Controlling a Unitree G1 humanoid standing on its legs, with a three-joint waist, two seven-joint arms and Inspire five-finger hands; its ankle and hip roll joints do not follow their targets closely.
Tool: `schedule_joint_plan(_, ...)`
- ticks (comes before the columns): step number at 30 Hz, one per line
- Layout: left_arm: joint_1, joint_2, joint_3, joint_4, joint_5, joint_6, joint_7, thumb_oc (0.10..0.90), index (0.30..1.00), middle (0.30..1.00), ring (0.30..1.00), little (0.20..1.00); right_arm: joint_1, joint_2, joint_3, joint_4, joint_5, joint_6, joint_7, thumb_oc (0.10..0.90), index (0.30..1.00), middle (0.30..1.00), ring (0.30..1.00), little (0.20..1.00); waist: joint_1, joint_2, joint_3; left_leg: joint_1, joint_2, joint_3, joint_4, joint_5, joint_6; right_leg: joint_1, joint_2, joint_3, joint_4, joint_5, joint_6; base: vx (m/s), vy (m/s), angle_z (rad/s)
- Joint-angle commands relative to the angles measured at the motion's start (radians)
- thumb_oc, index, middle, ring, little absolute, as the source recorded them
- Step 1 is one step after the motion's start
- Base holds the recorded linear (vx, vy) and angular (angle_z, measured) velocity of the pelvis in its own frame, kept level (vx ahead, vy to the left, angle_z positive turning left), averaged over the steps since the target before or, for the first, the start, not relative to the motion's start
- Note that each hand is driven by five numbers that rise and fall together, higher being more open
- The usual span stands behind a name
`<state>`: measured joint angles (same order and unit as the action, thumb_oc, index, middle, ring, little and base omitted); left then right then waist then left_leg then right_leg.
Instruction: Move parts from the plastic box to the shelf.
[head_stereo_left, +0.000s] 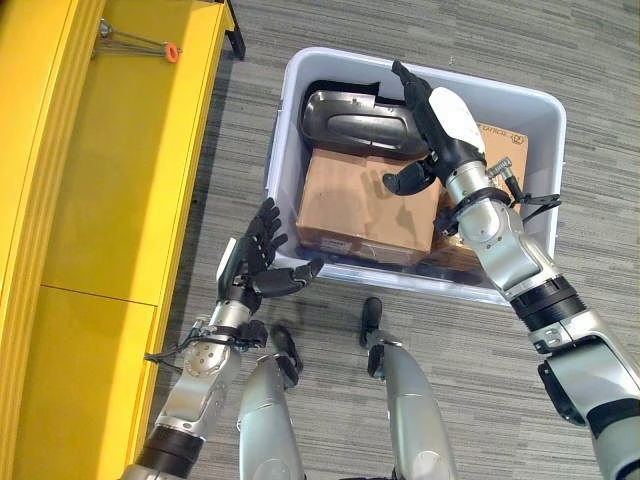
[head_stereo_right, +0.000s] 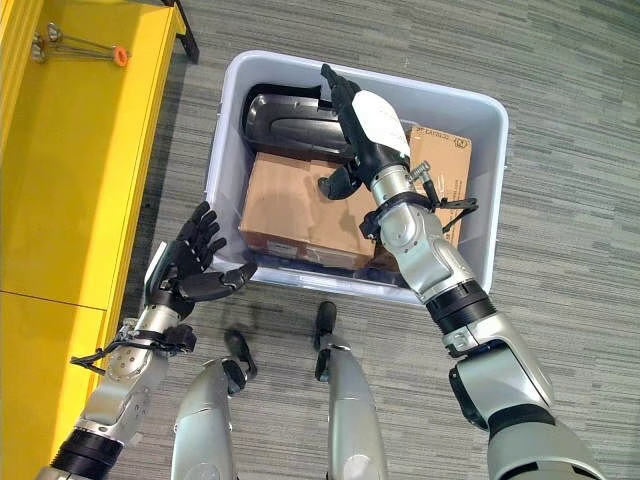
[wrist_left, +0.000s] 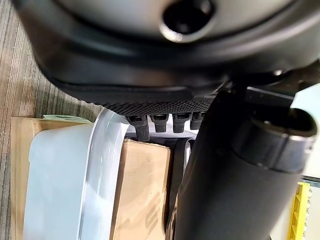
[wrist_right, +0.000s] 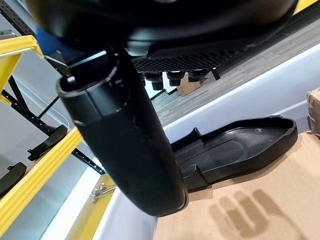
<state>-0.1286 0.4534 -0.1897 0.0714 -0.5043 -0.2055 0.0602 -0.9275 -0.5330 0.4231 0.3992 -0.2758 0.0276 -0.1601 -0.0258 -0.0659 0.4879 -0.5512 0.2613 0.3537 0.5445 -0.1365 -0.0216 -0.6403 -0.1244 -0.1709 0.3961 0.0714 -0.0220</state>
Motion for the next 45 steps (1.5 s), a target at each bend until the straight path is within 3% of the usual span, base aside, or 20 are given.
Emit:
schedule_joint_plan(1, 0.046, 0.015, 0.01, -0.103, 0.015, -0.086, 0.013, 0.9, 1.0, 1.0, 1.0, 1.0, -0.074, -0.015, -0.046, -0.103, -0.067, -0.05, -0.059, 0.9, 1.0, 1.0, 1.0, 1.0, 0.014, 0.012, -0.047, 0.081, 0.052, -0.022, -0.027, -0.049, -0.029, 0.044, -0.046, 0.076, 0.011, -0.052, 0.117, 0.0, 0.0, 0.0)
schedule_joint_plan(25, 0.022, 0.01, 0.003, -0.122, 0.026, -0.084, 0.051, 0.9, 1.0, 1.0, 1.0, 1.0, -0.207, -0.064, 0.012, -0.1, -0.23, -0.007, -0.058, 0.9, 1.0, 1.0, 1.0, 1.0, 0.019, 0.039, 0.03, 0.01, 0.028, -0.025, -0.059, -0.027, -0.034, -0.031, -0.053, 0.08, 0.001, -0.037, 0.121, 0.0, -0.001, 0.0)
schedule_joint_plan(45, 0.017, 0.004, 0.007, -0.129, 0.031, -0.085, 0.082, 0.9, 1.0, 1.0, 1.0, 1.0, -0.276, -0.049, 0.042, -0.093, -0.266, 0.001, -0.061, 0.9, 1.0, 1.0, 1.0, 1.0, 0.022, 0.049, 0.032, -0.074, 0.007, -0.036, -0.074, -0.025, -0.031, -0.116, -0.06, 0.074, 0.008, -0.033, 0.128, 0.01, -0.004, 0.01)
